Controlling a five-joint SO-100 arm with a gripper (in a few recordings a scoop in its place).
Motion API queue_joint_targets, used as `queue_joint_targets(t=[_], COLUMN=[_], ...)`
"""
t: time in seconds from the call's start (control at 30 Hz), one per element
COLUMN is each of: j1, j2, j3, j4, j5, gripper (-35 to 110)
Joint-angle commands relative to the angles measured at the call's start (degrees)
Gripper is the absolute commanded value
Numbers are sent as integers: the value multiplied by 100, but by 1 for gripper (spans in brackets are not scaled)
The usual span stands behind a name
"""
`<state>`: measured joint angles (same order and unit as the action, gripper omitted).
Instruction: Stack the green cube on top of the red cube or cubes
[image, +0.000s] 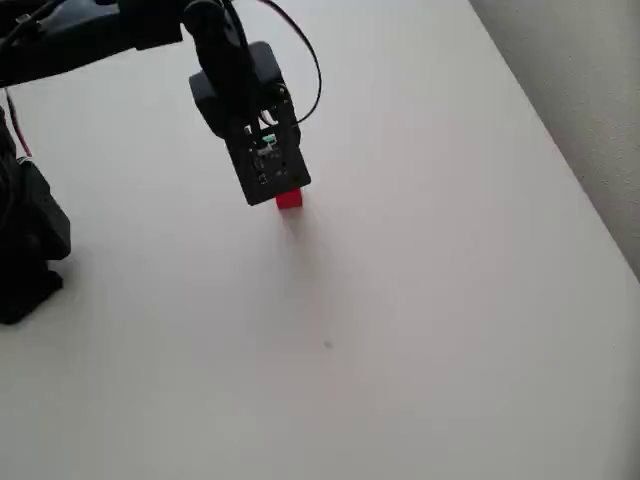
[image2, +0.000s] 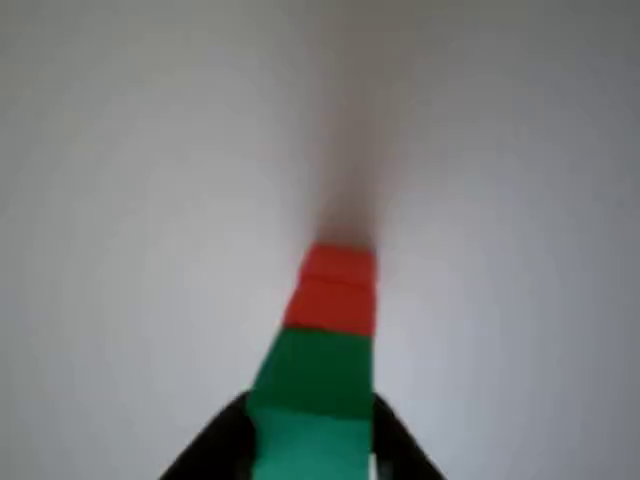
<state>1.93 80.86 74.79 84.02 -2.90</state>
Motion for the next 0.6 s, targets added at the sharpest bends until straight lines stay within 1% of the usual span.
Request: queue_joint_targets(t=[0.0,0.2,0.57], j1=[-70,-123,-79], j2=[26,26,149], j3=[-422,-422,-422], j4=[62,79,264], j5=[9,0,-149], gripper=[11,19,24])
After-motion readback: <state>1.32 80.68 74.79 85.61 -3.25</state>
